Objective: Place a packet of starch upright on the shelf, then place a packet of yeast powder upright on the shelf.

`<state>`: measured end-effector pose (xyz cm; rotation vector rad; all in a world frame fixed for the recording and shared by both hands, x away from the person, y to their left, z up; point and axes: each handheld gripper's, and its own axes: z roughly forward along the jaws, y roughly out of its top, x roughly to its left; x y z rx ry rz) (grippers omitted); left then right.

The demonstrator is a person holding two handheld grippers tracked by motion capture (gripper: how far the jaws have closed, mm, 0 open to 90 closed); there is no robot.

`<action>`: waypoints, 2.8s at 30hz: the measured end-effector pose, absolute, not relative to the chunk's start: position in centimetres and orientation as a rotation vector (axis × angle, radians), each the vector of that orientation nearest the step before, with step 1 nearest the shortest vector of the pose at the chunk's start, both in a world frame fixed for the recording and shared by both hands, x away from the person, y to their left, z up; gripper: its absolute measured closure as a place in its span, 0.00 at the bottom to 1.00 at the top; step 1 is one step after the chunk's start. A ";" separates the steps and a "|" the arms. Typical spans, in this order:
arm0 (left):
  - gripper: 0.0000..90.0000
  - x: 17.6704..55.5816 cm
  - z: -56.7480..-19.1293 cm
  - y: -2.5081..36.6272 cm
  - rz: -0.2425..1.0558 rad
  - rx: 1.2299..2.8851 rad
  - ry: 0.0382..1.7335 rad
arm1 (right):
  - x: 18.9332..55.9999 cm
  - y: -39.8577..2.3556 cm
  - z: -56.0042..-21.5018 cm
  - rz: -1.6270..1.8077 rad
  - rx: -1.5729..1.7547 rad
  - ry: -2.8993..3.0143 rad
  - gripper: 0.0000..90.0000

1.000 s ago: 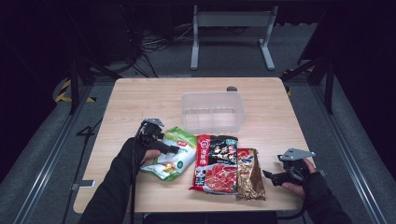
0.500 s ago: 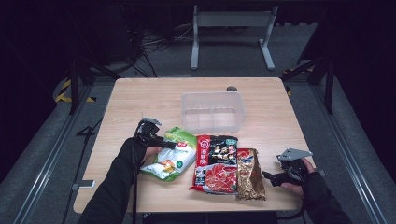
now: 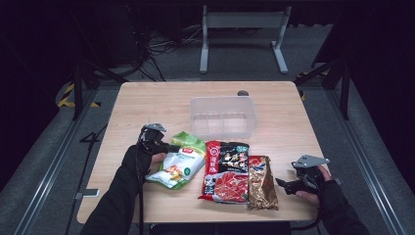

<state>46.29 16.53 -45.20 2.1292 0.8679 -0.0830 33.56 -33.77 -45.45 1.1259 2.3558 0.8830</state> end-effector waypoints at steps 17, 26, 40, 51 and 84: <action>0.99 42.4 -39.4 19.6 0.115 1.923 0.801 | 34.1 -33.9 -45.2 0.897 1.159 2.333 0.13; 1.00 40.3 -37.4 20.0 0.187 1.888 0.763 | 34.4 -33.7 -45.2 0.905 1.169 2.329 0.12; 1.00 38.9 -34.9 20.0 0.295 1.761 0.744 | 34.6 -33.4 -45.1 0.921 1.169 2.315 0.12; 1.00 40.4 -33.2 18.7 0.317 1.659 0.728 | 34.2 -34.0 -45.0 0.937 1.190 2.283 0.12; 1.00 53.5 -32.5 9.3 0.345 1.462 0.839 | 33.9 -34.3 -45.3 0.934 1.197 2.288 0.12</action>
